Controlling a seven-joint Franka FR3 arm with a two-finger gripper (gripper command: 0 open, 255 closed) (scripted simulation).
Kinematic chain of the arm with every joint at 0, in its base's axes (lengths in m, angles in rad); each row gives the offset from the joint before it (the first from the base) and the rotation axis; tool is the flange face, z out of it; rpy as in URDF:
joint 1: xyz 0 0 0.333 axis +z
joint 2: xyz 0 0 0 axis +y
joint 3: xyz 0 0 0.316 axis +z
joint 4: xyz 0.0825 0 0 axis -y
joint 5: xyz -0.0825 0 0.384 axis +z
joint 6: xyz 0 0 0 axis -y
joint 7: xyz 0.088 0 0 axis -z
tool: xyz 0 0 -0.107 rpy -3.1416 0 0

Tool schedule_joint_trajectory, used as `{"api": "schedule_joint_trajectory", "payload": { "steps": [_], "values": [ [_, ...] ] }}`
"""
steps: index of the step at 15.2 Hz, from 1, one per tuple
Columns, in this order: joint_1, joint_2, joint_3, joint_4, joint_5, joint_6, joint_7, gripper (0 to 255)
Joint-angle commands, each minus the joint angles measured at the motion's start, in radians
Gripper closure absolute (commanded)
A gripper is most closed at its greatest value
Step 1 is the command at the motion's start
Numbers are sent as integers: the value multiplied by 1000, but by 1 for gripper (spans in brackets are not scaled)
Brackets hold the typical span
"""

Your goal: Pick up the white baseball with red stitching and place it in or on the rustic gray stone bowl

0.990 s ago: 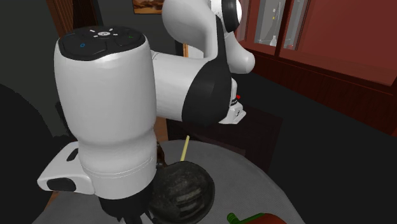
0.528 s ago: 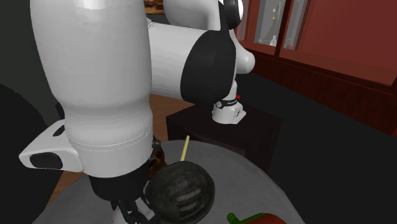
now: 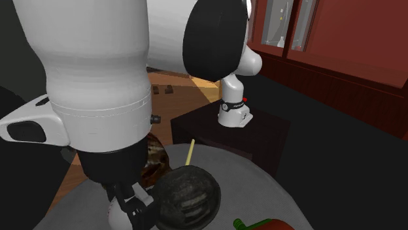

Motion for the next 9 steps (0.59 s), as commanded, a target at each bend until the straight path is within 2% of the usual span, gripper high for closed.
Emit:
{"api": "schedule_joint_trajectory", "payload": {
  "steps": [1, 2, 5, 9],
  "values": [
    [4, -3, 1, 25, 3, -27, -5, 255],
    [5, -3, 2, 30, 3, -32, -6, 255],
    [-42, -161, 26, -222, 30, 58, 25, 255],
    [-84, -339, 55, -480, 75, 144, 46, 255]
  ]
}}
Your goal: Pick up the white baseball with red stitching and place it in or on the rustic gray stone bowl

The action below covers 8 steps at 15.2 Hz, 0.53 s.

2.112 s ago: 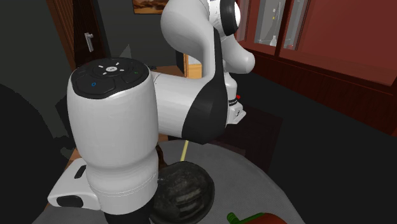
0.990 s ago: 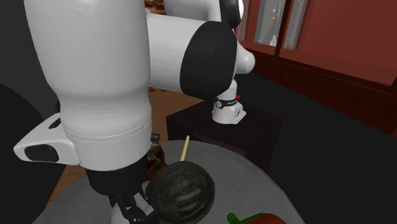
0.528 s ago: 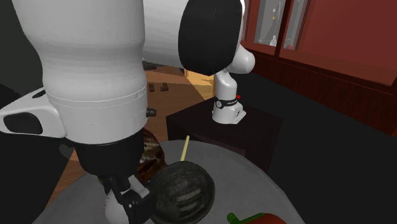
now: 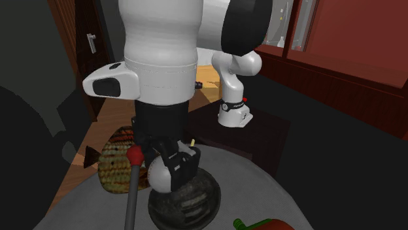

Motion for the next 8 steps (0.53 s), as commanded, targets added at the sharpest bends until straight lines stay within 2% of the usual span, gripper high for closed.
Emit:
{"api": "schedule_joint_trajectory", "payload": {
  "steps": [1, 2, 8],
  "values": [
    [-23, -96, 14, -137, 28, 46, 6, 255],
    [-34, -159, 24, -220, 50, 70, 7, 255],
    [-29, -129, 16, -263, 29, 139, 27, 255]
  ]
}}
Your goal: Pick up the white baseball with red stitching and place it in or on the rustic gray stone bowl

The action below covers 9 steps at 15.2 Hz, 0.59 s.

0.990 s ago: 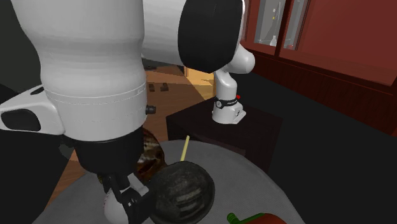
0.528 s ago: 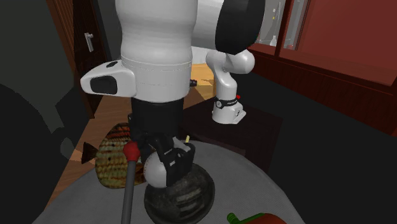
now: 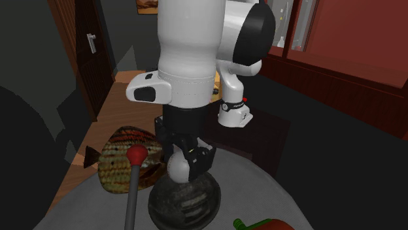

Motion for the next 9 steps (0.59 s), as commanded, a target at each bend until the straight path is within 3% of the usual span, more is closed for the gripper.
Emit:
{"api": "schedule_joint_trajectory", "payload": {
  "steps": [1, 9],
  "values": [
    [2, 10, -2, -15, -8, 24, 9, 255],
    [10, 59, -14, -56, -43, 107, 40, 255]
  ]
}}
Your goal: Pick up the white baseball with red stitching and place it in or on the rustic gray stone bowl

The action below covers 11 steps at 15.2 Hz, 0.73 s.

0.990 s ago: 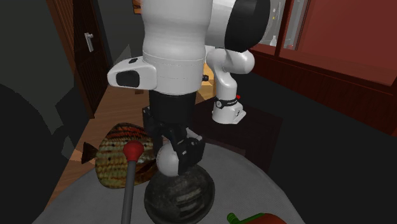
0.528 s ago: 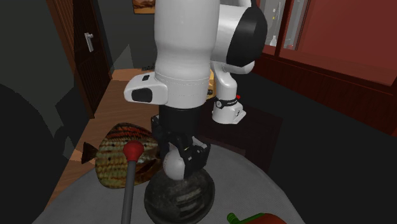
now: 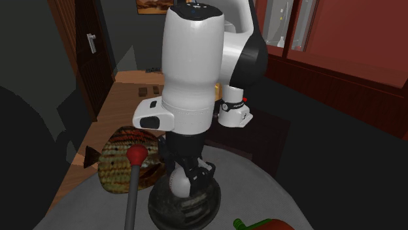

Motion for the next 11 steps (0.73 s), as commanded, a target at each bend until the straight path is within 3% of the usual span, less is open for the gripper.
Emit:
{"api": "schedule_joint_trajectory", "payload": {
  "steps": [1, 8, 9, 11],
  "values": [
    [2, 3, -1, -6, -3, 10, 5, 255],
    [2, 3, -1, -6, -4, 10, 5, 255],
    [2, 3, -1, -6, -4, 10, 5, 0],
    [2, 3, -1, -6, -3, 10, 5, 0]
  ]
}}
